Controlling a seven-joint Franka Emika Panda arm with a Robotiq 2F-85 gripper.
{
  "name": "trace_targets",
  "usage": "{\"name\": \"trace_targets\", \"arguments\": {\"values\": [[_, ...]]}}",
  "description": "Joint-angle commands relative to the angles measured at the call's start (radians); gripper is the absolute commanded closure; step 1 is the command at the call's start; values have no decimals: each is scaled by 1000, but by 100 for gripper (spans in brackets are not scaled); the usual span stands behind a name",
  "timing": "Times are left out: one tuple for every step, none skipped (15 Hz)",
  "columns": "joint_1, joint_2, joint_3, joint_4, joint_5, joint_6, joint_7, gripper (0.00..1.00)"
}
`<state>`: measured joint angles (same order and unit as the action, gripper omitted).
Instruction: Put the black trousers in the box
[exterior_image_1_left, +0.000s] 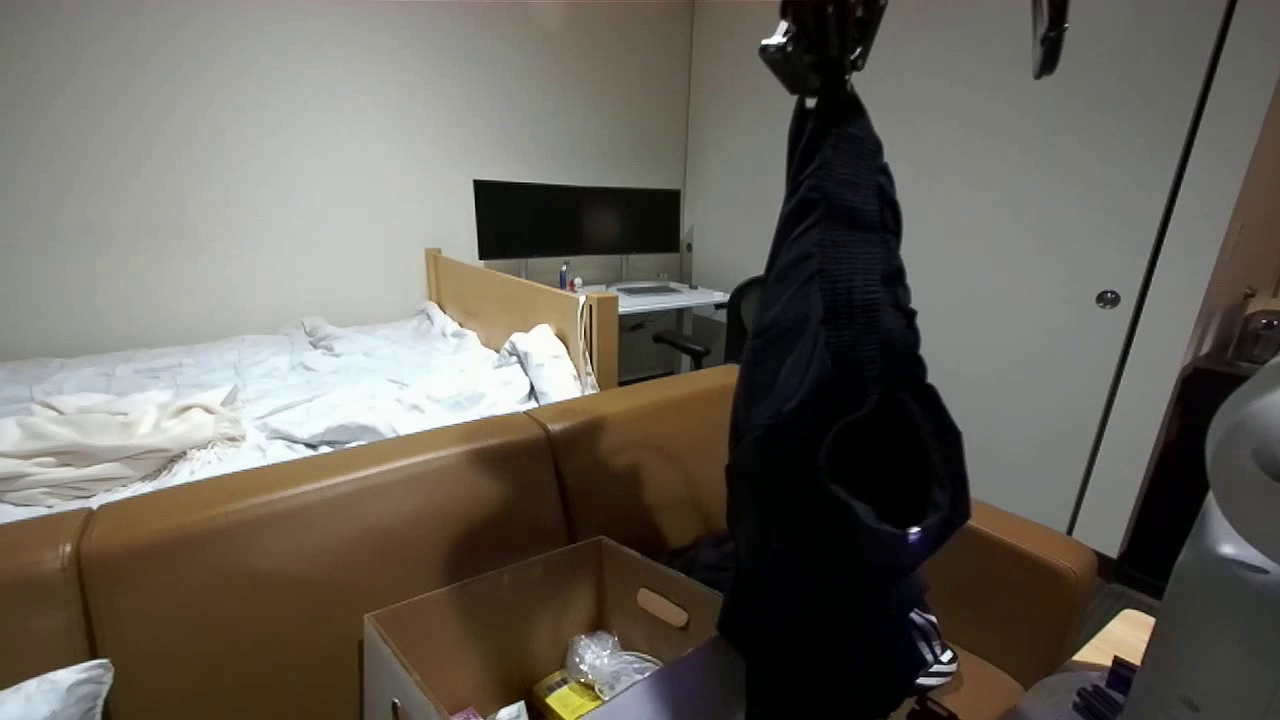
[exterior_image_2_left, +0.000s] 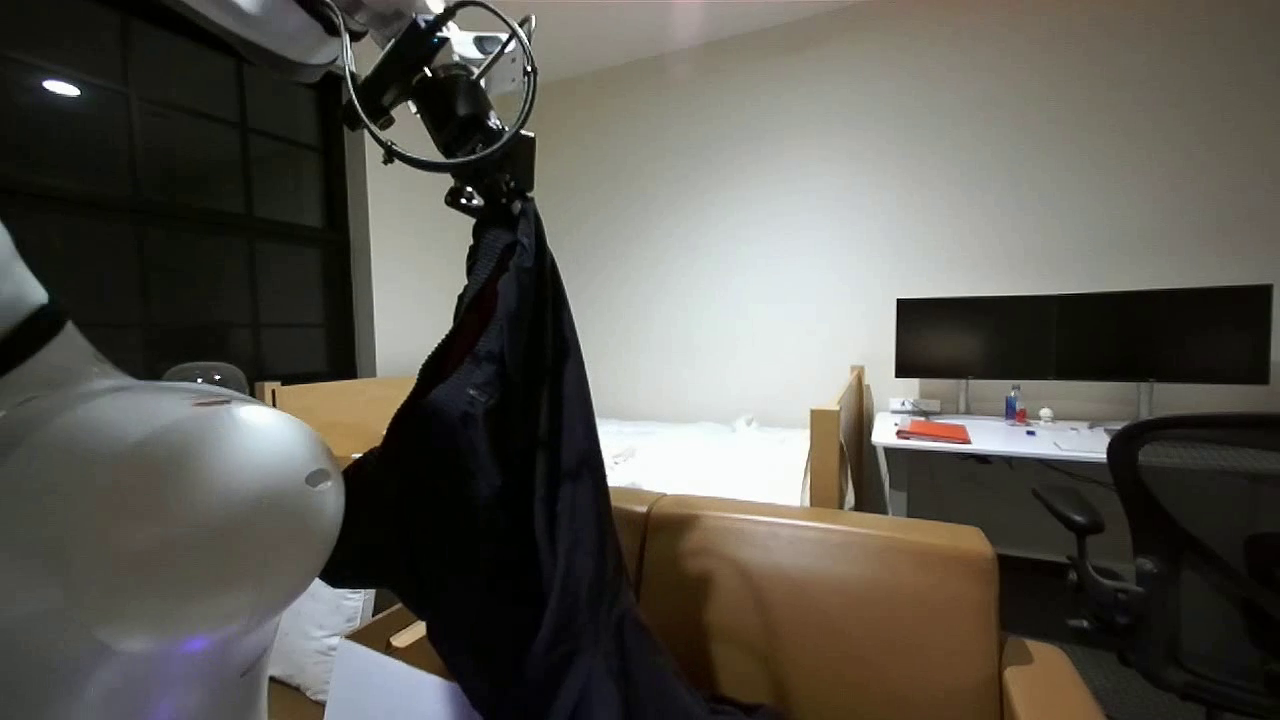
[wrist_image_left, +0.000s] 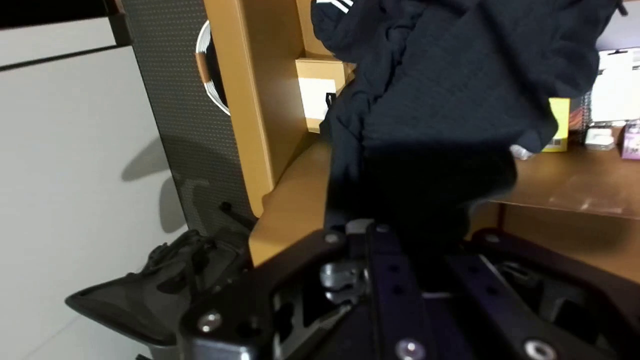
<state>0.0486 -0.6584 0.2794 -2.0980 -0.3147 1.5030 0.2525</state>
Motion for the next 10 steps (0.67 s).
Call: {"name": "trace_targets", "arguments": {"values": [[37,197,27,116,-41,23,-66,99],[45,242,32,133,-53,37,-71,99],[54,290,37,154,-65,46,-77,99],[62,335,39,172,-76,56,-85,99],[72,376,40,188,-89,66,-90,99],[80,414,40,194,-103,84,-92,99],[90,448,38,199,-112,101,-93,99],[98,482,38,197,-125,117,-85,99],[107,512,35,196,-133,136,-81,99],[117,542,33,185,-136,161,-75,99]]}}
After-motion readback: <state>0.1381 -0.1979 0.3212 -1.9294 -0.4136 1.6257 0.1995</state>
